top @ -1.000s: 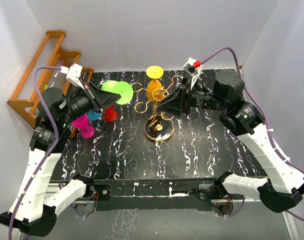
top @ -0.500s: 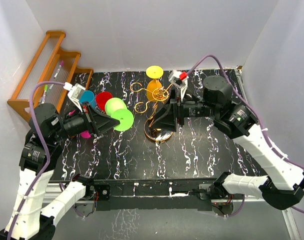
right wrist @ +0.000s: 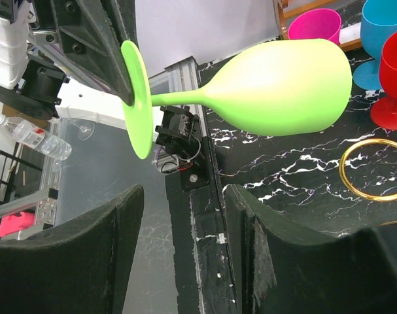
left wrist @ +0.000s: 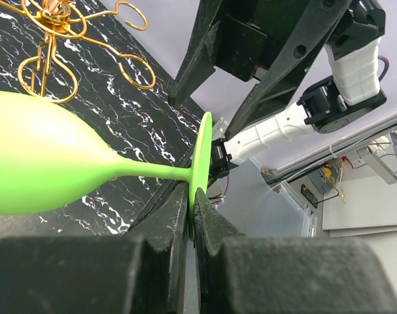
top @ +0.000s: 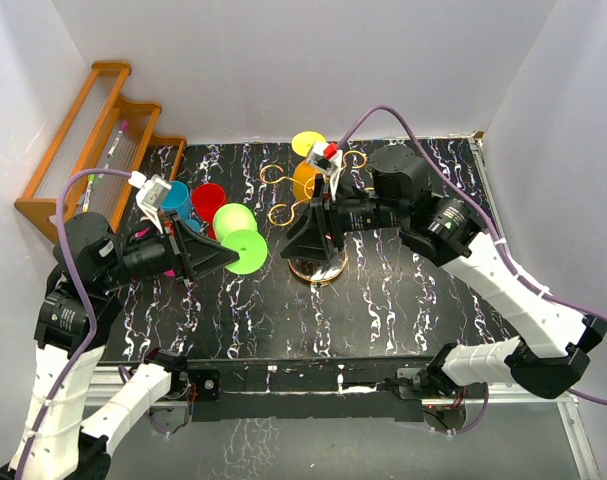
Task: Take the wine glass off the wine glass rack
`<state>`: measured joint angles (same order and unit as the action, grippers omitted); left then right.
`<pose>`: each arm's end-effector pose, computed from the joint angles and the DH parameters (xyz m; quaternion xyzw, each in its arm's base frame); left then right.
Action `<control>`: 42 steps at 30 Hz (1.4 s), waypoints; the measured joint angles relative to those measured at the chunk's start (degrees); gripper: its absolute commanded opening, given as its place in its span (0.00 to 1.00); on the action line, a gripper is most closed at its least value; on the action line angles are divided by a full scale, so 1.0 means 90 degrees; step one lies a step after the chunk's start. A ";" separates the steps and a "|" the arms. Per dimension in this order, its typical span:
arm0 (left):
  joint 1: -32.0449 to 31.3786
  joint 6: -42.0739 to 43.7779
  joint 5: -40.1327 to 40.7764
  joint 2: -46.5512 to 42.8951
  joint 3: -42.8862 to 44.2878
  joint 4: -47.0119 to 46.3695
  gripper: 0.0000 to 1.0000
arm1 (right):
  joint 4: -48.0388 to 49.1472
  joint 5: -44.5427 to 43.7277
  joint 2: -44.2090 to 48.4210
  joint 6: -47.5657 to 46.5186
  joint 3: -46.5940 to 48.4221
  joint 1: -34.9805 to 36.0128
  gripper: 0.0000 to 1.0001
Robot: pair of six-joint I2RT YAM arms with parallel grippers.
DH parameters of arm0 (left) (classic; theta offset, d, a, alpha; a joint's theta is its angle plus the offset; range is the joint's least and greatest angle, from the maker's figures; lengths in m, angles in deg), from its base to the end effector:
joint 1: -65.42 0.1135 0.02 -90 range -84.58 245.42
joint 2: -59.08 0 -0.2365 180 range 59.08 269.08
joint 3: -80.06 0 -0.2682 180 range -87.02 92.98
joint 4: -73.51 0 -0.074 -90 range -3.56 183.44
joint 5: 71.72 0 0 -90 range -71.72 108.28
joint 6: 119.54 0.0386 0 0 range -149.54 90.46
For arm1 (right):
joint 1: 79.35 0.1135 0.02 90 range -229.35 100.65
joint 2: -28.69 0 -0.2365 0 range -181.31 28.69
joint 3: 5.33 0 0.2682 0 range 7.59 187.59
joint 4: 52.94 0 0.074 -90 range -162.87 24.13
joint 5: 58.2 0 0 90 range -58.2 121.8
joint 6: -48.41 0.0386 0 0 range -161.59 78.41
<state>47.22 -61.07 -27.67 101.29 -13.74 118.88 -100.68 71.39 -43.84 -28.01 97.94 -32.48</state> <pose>0.1230 -0.0696 0.4562 0.1944 0.6860 -0.5238 0.4661 0.1726 0.2202 0.4458 -0.4097 0.6670 0.5170 0.3465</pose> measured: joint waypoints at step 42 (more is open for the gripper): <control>0.0000 -0.0029 0.0369 -0.0155 0.0177 0.0508 0.35 | 0.0362 -0.0619 -0.1156 -0.0068 0.0765 0.1576 0.08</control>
<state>47.22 -61.33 -24.35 99.89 -12.15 123.45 -97.42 65.82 -54.24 -28.62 104.83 -18.29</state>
